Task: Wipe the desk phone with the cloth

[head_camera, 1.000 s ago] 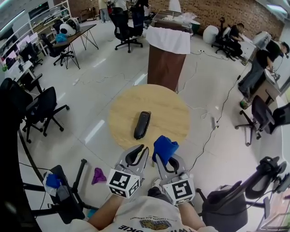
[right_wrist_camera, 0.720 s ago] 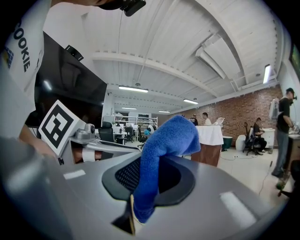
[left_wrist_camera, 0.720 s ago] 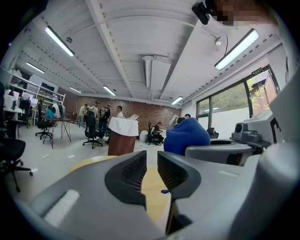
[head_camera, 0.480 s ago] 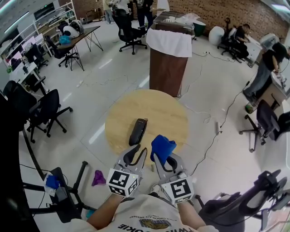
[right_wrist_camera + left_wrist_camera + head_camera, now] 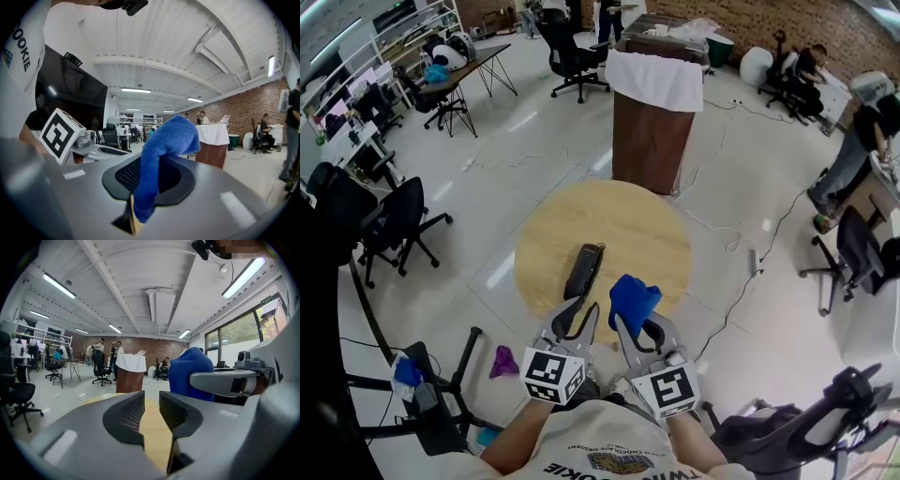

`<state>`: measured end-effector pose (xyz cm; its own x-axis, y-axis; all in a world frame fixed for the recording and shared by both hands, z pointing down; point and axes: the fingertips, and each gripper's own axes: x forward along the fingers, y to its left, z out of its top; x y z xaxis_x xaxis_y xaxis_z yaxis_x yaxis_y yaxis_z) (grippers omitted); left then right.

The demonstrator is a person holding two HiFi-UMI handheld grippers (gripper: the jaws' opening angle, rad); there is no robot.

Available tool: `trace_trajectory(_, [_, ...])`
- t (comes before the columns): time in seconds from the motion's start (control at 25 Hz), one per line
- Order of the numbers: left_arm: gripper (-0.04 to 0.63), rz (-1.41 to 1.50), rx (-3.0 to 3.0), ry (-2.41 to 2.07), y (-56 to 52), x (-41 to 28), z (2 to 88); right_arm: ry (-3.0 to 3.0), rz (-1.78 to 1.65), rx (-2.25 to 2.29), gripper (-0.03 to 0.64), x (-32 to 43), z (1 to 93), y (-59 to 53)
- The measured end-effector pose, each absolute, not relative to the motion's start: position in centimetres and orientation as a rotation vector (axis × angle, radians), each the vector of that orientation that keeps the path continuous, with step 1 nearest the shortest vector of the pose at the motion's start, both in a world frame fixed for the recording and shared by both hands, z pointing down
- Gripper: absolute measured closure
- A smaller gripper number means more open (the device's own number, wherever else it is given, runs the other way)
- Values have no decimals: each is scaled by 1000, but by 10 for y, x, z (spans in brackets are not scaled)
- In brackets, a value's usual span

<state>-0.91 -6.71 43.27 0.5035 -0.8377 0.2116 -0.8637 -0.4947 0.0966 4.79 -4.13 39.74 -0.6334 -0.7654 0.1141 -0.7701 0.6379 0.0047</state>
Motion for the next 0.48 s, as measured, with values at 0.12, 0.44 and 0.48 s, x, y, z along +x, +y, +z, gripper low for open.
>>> trace_trajectory(0.12, [495, 204, 2543, -1459, -76, -12, 439, -2735, 68, 1283, 558, 45, 400, -48])
trace_trajectory(0.44, [480, 283, 2524, -1448, -103, -23, 461, -2703, 76, 1298, 557, 38, 404, -70])
trace_trajectory(0.48, [479, 305, 2518, -1446, -107, -25, 466, -2699, 78, 1297, 557, 37, 405, -73])
